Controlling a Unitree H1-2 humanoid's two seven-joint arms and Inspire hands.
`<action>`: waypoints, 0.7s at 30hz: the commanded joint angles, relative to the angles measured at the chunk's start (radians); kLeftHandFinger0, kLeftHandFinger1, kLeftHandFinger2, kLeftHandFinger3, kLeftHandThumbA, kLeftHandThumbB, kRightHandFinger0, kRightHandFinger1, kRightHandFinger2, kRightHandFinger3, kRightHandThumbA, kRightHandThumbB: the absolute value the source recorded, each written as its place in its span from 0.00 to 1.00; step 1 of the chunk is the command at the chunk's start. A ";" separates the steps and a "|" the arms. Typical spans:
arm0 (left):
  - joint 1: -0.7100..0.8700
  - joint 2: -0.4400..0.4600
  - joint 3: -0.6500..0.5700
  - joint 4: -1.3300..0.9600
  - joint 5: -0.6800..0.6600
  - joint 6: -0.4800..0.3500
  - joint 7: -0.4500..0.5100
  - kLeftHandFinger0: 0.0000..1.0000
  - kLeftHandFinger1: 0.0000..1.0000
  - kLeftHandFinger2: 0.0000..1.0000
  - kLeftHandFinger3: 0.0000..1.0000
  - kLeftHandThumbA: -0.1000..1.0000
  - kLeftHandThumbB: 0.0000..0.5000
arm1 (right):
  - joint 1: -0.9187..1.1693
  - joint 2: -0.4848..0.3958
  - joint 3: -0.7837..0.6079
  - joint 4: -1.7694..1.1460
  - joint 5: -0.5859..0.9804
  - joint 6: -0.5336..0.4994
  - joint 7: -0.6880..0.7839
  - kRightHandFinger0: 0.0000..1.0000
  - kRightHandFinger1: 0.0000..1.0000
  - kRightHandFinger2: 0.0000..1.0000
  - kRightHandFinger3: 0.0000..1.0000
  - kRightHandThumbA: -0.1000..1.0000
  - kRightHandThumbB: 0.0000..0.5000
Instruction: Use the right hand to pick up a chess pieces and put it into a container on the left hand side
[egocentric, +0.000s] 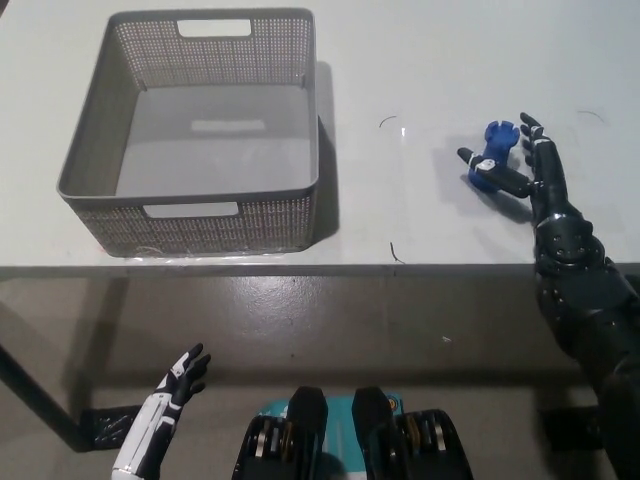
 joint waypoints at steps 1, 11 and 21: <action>-0.013 0.022 0.002 -0.021 0.001 -0.026 -0.015 1.00 1.00 1.00 1.00 1.00 0.69 | -0.073 0.002 -0.017 0.021 0.024 -0.015 -0.188 0.01 0.04 0.19 0.18 0.10 0.38; -0.022 0.025 0.004 -0.024 0.002 -0.015 -0.016 1.00 1.00 1.00 1.00 1.00 0.70 | -0.062 0.004 -0.024 0.018 0.040 -0.095 -0.228 0.00 0.10 0.45 0.45 0.00 0.25; -0.028 0.023 0.009 -0.023 -0.001 -0.017 -0.012 1.00 1.00 1.00 1.00 1.00 0.69 | -0.082 0.012 -0.030 0.000 0.062 -0.140 -0.238 0.00 0.04 0.37 0.35 0.00 0.25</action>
